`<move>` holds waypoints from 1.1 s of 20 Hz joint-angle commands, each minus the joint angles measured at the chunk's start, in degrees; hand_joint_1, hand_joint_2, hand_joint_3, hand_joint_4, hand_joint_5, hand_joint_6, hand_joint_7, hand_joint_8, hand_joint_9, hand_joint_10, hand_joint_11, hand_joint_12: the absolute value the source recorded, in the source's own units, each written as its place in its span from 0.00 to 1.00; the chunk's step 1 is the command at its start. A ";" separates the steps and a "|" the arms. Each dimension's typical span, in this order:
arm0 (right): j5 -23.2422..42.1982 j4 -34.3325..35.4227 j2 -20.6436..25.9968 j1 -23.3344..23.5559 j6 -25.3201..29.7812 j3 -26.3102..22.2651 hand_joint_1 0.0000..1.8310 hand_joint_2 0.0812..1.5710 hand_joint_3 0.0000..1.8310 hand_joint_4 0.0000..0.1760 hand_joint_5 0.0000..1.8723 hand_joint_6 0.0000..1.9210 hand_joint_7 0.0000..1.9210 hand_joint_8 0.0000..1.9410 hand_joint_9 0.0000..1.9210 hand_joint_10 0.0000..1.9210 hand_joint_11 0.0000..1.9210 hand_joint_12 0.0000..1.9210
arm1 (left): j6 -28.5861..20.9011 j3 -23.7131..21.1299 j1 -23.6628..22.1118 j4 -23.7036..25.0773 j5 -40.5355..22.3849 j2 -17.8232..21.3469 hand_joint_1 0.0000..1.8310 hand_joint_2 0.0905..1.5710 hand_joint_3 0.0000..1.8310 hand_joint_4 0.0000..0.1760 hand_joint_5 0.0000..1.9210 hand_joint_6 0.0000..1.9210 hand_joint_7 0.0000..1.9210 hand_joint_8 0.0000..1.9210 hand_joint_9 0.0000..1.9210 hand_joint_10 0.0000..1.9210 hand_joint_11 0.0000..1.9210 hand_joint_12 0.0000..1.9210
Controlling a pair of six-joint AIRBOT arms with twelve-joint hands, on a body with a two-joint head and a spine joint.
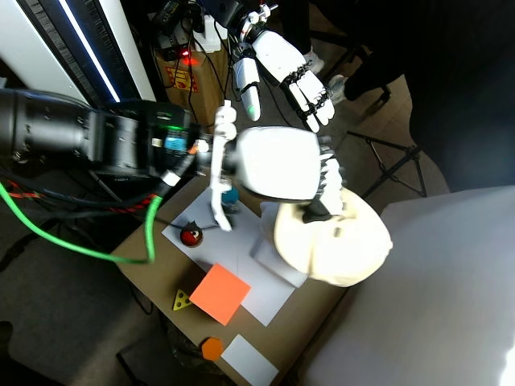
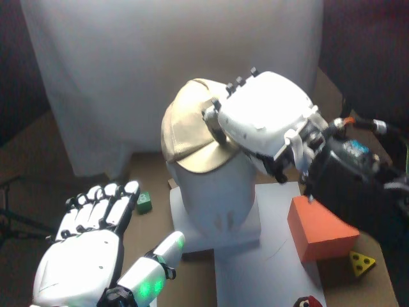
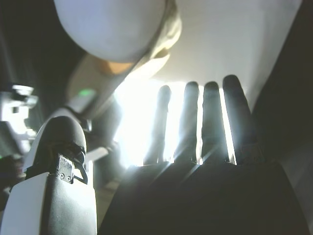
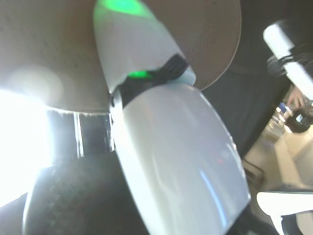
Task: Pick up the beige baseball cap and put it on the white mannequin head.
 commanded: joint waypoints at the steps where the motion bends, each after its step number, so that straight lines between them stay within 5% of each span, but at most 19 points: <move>1: 6.40 -0.96 0.35 -0.54 -1.07 -0.58 0.81 0.69 0.00 0.00 0.47 0.45 0.48 0.51 0.49 0.58 0.44 0.84 | -0.64 0.08 -0.17 3.94 -5.79 0.22 0.00 0.70 0.00 0.49 0.06 0.00 0.04 0.00 0.01 0.00 0.00 0.12; 13: 7.11 3.91 -1.62 -9.08 -8.93 -6.21 0.81 0.69 0.00 0.00 0.47 0.45 0.48 0.51 0.49 0.58 0.46 0.83 | 0.78 0.37 -0.99 3.53 -4.92 -0.11 0.00 0.70 0.00 0.49 0.07 0.00 0.04 0.00 0.01 0.00 0.00 0.14; 22: 7.28 3.52 -1.31 -10.26 -12.50 -4.38 0.81 0.69 0.00 0.00 0.46 0.46 0.49 0.51 0.49 0.58 0.45 0.83 | 0.34 1.64 -2.75 2.53 -0.88 -0.82 0.00 0.70 0.00 0.48 0.06 0.00 0.04 0.00 0.01 0.00 0.00 0.13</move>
